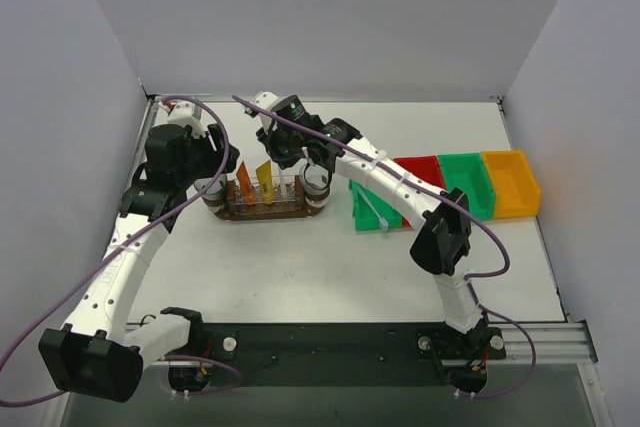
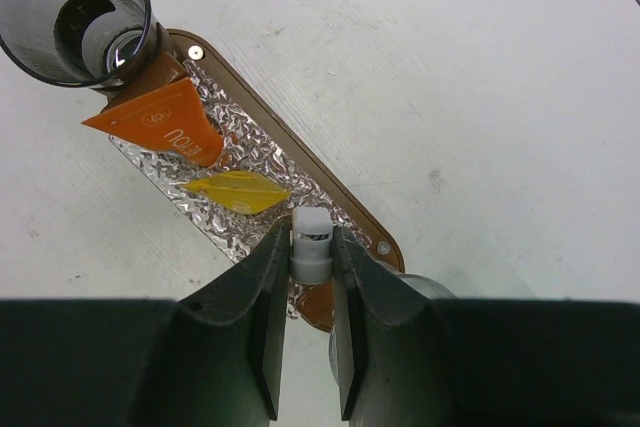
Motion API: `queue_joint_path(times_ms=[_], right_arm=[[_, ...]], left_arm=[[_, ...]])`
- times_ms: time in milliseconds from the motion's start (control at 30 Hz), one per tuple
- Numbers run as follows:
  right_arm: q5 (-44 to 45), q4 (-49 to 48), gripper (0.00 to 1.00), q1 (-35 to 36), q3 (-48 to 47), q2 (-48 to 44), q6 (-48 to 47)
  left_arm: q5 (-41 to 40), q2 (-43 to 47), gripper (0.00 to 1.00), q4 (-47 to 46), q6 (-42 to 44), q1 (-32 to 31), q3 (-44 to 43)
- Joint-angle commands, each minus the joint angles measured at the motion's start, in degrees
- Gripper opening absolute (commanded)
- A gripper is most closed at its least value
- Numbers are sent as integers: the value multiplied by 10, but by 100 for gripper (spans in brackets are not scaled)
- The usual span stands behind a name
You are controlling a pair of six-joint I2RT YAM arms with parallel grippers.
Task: Prepare toiletry sets of a toothbrush and toothpaste on the tray
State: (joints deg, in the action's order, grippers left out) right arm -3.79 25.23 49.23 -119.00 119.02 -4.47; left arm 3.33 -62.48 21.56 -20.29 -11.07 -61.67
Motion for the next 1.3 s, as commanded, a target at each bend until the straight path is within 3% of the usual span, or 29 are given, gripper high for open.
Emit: queue_joint_path(times_ms=[0, 1267], right_arm=[[12, 20, 0, 4, 7, -46, 4], [32, -68, 0, 5, 66, -71, 17]], left_arm=[[1, 8, 65, -6, 7, 3, -11], [3, 7, 65, -6, 3, 2, -10]])
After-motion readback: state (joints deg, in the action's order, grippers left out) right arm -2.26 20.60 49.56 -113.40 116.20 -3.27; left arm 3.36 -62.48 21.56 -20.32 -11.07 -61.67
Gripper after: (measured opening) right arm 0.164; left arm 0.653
